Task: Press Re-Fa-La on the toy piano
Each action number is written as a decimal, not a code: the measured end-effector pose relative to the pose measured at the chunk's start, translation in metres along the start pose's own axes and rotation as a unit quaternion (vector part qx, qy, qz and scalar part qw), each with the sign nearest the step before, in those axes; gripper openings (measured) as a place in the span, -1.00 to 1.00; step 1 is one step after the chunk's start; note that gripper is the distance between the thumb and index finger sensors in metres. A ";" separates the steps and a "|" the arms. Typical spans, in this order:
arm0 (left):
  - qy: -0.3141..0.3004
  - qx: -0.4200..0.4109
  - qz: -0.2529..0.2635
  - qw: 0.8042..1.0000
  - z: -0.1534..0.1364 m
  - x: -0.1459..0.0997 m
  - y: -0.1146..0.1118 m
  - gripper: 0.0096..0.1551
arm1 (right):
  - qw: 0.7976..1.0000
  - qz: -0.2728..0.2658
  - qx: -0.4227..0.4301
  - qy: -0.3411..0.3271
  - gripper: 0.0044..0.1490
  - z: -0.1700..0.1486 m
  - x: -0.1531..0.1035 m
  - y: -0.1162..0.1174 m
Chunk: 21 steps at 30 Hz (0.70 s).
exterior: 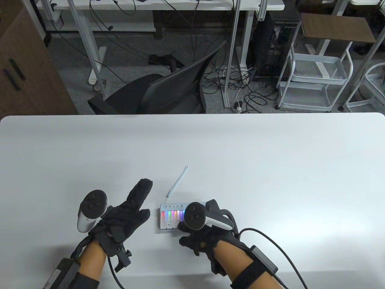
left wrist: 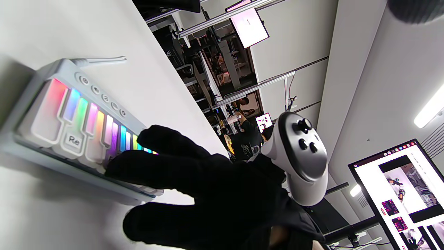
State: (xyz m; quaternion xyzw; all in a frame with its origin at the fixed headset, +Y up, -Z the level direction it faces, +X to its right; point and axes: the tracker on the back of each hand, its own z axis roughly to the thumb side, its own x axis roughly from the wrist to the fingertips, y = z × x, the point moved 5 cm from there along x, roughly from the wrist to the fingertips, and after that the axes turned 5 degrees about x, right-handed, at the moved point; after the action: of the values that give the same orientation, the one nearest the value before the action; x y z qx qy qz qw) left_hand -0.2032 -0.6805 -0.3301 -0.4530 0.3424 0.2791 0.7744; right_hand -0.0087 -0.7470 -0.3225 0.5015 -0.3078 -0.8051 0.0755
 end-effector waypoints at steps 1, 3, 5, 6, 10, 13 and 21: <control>0.000 0.000 0.000 1.000 0.000 0.000 0.000 0.12 | 1.000 0.002 0.000 0.002 -0.23 0.000 0.000 0.001; 0.000 0.000 -0.001 1.000 0.000 0.000 0.000 0.12 | 1.000 0.004 0.000 0.003 -0.23 0.000 0.001 0.002; 0.000 0.000 -0.002 1.000 0.000 0.000 -0.001 0.12 | 1.000 0.004 0.001 0.004 -0.23 0.000 0.001 0.002; 0.000 0.000 -0.002 1.000 0.000 0.000 -0.001 0.12 | 1.000 0.004 0.001 0.004 -0.23 0.000 0.001 0.001; 0.000 0.000 -0.001 1.000 0.000 0.000 0.000 0.13 | 1.000 0.004 0.000 0.003 -0.23 0.000 0.001 0.001; -0.001 0.000 -0.001 1.000 0.000 0.000 0.000 0.12 | 1.000 0.001 0.001 0.000 -0.22 0.001 0.000 -0.002; 0.002 0.001 -0.002 1.000 0.000 0.001 -0.001 0.12 | 0.999 -0.029 0.008 -0.014 -0.19 0.005 -0.008 -0.020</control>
State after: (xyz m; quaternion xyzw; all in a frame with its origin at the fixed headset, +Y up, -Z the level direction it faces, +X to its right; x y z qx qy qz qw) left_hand -0.2021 -0.6809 -0.3300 -0.4531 0.3432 0.2760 0.7751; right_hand -0.0054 -0.7250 -0.3265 0.4991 -0.3009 -0.8115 0.0434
